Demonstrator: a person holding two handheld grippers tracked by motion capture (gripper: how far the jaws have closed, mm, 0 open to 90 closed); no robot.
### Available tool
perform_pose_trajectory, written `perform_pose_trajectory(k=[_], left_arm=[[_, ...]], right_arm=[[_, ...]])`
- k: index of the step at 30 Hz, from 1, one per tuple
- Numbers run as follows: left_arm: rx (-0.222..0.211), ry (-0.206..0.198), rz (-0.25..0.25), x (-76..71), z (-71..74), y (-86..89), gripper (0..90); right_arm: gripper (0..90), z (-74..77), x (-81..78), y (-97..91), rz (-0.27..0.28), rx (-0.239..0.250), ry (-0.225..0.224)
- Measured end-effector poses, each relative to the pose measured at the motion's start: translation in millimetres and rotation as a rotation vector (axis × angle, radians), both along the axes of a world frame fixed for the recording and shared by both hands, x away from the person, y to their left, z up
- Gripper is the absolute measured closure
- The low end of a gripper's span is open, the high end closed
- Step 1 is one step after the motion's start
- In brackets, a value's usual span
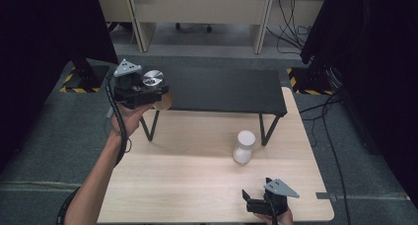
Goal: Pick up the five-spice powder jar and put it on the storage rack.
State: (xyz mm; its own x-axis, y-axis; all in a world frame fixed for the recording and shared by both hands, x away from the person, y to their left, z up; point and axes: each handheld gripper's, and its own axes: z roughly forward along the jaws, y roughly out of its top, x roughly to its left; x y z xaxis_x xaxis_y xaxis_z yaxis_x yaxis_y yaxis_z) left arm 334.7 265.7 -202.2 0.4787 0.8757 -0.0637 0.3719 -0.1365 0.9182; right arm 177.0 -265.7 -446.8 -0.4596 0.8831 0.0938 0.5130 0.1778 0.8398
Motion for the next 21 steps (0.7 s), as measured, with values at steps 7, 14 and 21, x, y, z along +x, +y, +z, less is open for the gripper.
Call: perform_pose_trajectory(k=[7, 14, 21], left_arm=[[0.032, 0.01, 0.041, 19.4, 2.8, -17.2, 31.0], [0.056, 0.024, 0.064, 39.1, 0.5, -32.2, 31.0], [0.089, 0.04, 0.078, 52.6, -1.8, -42.9, 31.0]], right_arm=[[0.4, 0.0, 0.8, -0.5, 0.003, 0.0, 0.0], [0.4, -0.9, 2.1, -2.9, 0.002, 0.002, -0.003], [0.4, -0.8, 3.7, -4.6, 0.006, 0.002, -0.001]])
